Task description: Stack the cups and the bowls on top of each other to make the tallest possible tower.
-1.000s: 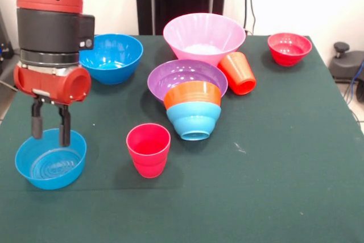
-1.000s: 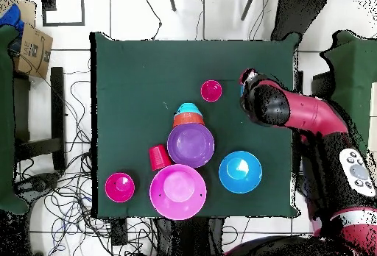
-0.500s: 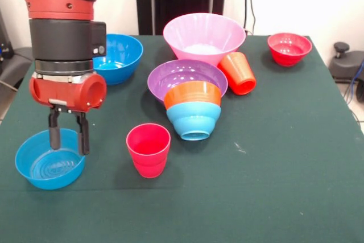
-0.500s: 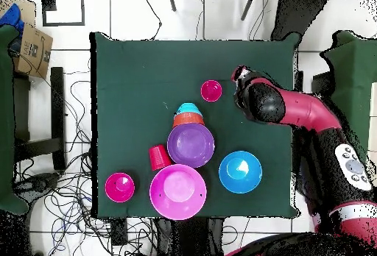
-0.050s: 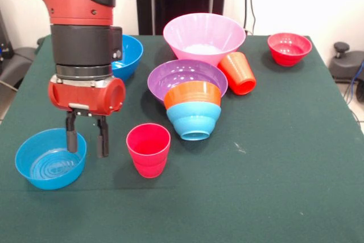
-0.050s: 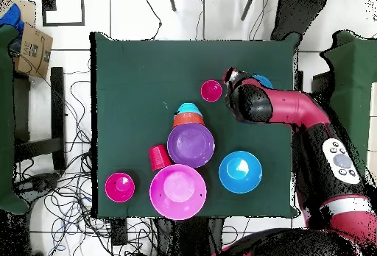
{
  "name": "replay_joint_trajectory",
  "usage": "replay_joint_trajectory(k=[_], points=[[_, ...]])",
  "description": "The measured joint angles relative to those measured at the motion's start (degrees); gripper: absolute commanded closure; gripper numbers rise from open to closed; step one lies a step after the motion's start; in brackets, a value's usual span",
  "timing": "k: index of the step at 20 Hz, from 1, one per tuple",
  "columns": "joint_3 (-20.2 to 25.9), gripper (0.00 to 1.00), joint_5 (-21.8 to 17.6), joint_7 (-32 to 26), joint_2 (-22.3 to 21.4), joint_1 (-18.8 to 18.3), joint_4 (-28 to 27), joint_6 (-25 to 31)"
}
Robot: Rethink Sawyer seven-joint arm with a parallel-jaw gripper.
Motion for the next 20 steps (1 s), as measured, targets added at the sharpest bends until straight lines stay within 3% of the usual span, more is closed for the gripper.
replay_joint_trajectory(k=[11,20], points=[[-0.87,0.00,-0.21,0.00,3.80,1.32,-1.30,1.43],[-4.62,0.00,-0.23,0.00,5.79,2.80,-2.31,1.61]])
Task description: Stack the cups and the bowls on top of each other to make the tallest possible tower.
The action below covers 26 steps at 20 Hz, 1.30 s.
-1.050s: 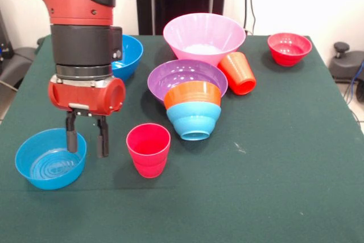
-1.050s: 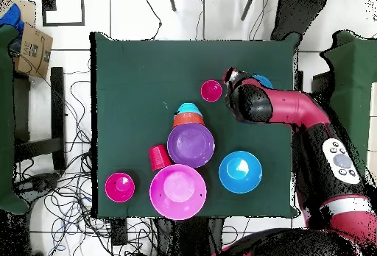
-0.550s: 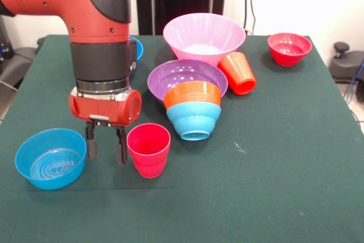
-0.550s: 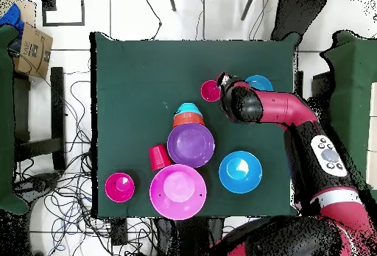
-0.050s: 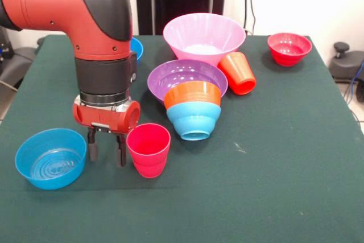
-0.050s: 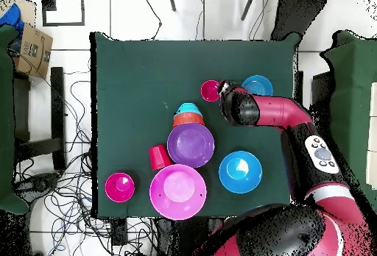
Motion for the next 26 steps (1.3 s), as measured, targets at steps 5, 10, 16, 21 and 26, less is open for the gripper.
replay_joint_trajectory(k=[5,10,16,21,26], points=[[-0.40,0.00,0.12,0.00,-0.88,-0.59,0.27,-0.01],[-0.40,0.00,0.81,0.00,-3.64,-1.25,2.05,0.50],[-0.41,0.00,2.07,0.00,-7.87,-2.28,4.75,3.10],[-0.40,0.00,2.43,0.00,-9.59,-3.09,5.32,4.40],[-0.41,0.00,2.33,0.00,-8.93,-3.43,5.32,4.41]])
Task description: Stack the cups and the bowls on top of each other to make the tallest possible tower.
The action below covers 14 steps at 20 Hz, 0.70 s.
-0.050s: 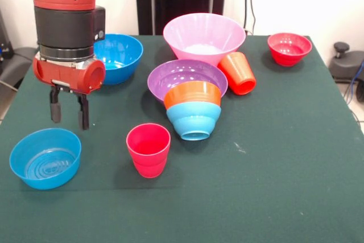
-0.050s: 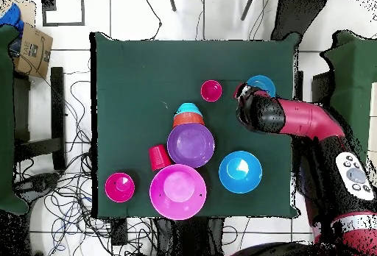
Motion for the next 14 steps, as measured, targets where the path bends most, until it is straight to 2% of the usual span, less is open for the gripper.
replay_joint_trajectory(k=[14], points=[[-0.22,0.00,-0.02,0.00,5.17,0.07,-0.01,-3.32]])
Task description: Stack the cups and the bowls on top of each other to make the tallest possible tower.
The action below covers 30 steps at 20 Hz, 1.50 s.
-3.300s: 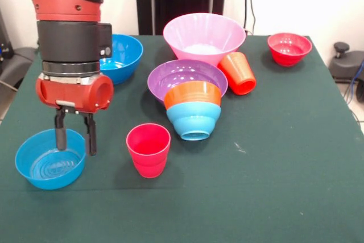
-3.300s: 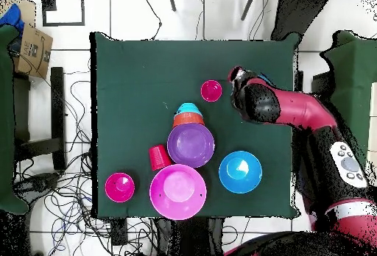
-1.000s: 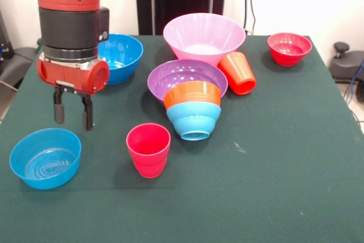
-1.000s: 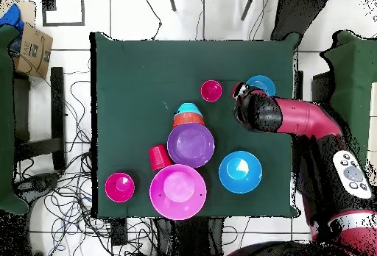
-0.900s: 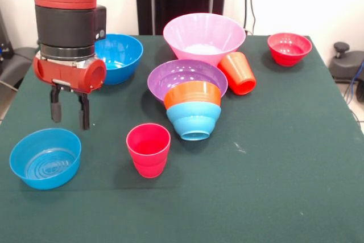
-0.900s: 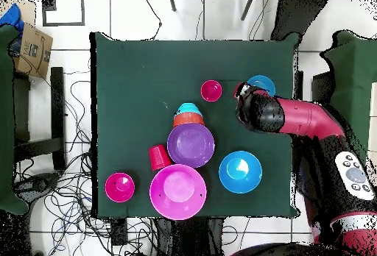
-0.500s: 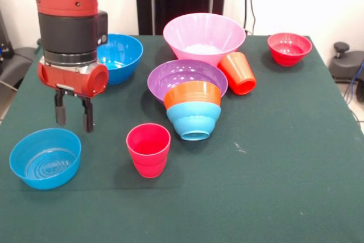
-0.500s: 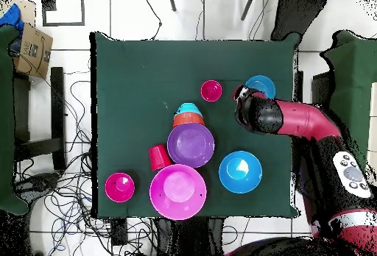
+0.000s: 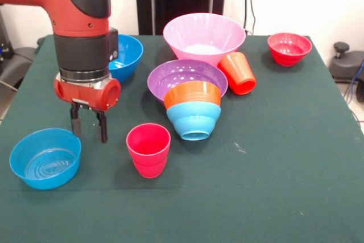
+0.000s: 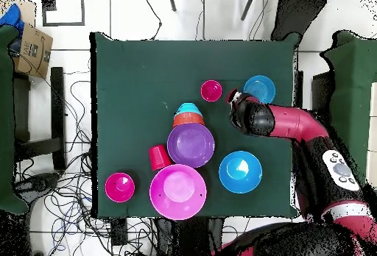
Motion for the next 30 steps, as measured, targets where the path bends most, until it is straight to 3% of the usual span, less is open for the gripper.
replay_joint_trajectory(k=[13,23,30], points=[[-2.36,0.00,-0.12,-0.01,6.39,0.67,-0.17,-8.17],[-1.46,0.00,-0.12,0.00,6.03,-2.87,-0.12,-8.61],[-1.08,0.00,-0.12,0.00,3.37,-5.83,0.94,-8.61]])
